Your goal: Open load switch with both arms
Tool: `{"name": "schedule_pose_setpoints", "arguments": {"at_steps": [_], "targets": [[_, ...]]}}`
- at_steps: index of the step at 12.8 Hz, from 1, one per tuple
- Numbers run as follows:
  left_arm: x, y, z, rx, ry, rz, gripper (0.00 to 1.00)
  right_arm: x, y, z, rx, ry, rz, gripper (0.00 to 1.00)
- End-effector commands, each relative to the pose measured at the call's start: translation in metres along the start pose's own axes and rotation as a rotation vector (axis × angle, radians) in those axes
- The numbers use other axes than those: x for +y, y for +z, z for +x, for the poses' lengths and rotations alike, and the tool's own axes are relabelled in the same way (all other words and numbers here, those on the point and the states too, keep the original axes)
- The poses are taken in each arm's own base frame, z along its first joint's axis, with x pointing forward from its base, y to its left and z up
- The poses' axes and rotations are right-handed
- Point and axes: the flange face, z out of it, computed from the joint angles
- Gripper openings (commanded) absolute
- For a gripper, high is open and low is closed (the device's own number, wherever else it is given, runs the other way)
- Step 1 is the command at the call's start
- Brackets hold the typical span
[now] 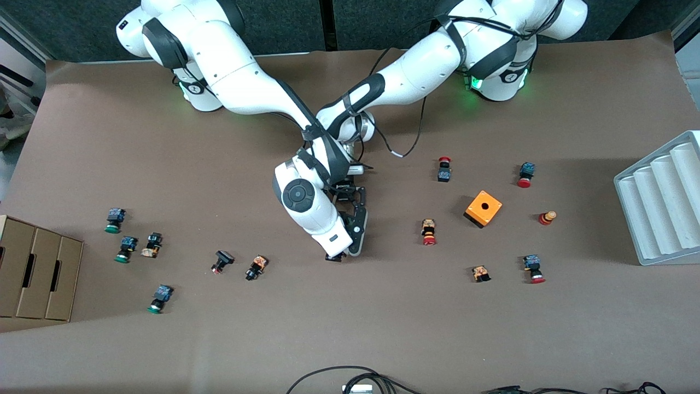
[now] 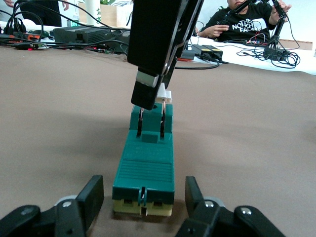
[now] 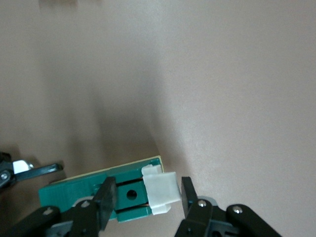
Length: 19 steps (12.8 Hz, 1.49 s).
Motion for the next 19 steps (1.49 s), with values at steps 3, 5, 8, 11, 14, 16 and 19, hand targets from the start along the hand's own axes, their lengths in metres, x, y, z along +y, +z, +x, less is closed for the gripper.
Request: {"name": "schedule_pose_setpoints", "arguments": {"at_steps": [3,5,8,11,14,16,19], "targets": [[-0.001,-0.002,-0.006,0.012,0.0,-0.005,0.75,-0.012,-0.01,0.001,-0.009,0.011,0.056,0.61],[-0.001,-0.002,-0.006,0.012,0.0,-0.005,0.75,-0.014,-0.012,0.003,-0.01,0.011,0.061,0.61],[-0.002,-0.001,-0.006,0.013,0.0,-0.004,0.75,-0.019,-0.011,0.005,-0.015,0.007,0.071,0.6],[-0.002,-0.001,-0.006,0.014,0.0,-0.004,0.75,-0.022,-0.013,0.003,-0.021,0.008,0.08,0.59],[-0.002,-0.001,-0.006,0.014,-0.001,-0.004,0.75,-0.028,-0.013,0.004,-0.024,0.003,0.085,0.59],[-0.002,-0.001,-0.006,0.013,0.001,-0.004,0.75,-0.029,-0.013,0.002,-0.027,0.005,0.088,0.59],[-0.001,-0.002,-0.006,0.012,-0.001,-0.005,0.75,-0.033,-0.013,0.001,-0.031,0.003,0.093,0.59]]}}
